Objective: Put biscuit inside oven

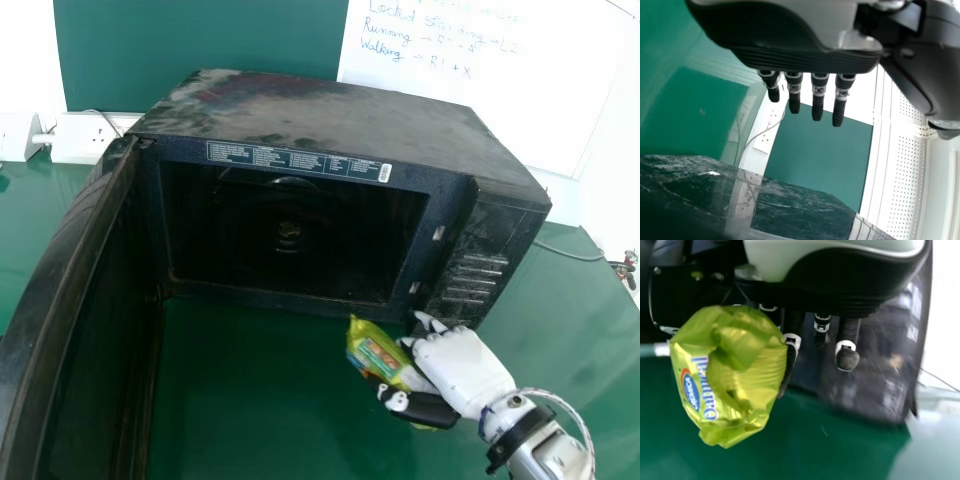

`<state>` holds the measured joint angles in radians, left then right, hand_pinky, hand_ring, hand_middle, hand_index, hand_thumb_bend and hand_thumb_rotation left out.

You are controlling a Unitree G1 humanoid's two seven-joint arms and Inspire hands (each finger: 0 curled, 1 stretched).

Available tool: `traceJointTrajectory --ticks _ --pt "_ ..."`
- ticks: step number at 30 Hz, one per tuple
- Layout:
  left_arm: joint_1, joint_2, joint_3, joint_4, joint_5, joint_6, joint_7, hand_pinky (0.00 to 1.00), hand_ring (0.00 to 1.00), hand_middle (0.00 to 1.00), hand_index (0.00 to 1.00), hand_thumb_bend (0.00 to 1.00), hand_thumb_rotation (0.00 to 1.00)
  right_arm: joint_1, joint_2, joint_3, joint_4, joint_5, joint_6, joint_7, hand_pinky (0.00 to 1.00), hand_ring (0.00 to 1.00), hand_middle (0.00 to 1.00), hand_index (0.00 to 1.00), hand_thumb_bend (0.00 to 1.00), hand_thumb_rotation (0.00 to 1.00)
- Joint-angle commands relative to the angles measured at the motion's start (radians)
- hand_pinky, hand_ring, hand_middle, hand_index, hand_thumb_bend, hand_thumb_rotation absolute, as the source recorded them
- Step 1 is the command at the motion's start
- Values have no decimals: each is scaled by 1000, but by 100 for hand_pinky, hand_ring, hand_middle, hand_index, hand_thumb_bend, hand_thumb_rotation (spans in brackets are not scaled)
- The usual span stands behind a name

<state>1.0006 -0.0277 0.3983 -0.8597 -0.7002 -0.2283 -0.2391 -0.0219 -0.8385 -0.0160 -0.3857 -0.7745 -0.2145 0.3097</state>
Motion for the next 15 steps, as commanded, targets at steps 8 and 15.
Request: traceJointTrajectory --ticks 8,15 --pt "-1 9 4 -5 -30 5 -7 90 85 92 89 100 100 -88 34 11 -33 13 -25 9 2 0 0 12 3 0" --pt "-2 12 0 -3 -50 15 -6 92 84 92 90 99 100 -170 75 44 -23 20 -24 28 1 0 0 11 0 0"
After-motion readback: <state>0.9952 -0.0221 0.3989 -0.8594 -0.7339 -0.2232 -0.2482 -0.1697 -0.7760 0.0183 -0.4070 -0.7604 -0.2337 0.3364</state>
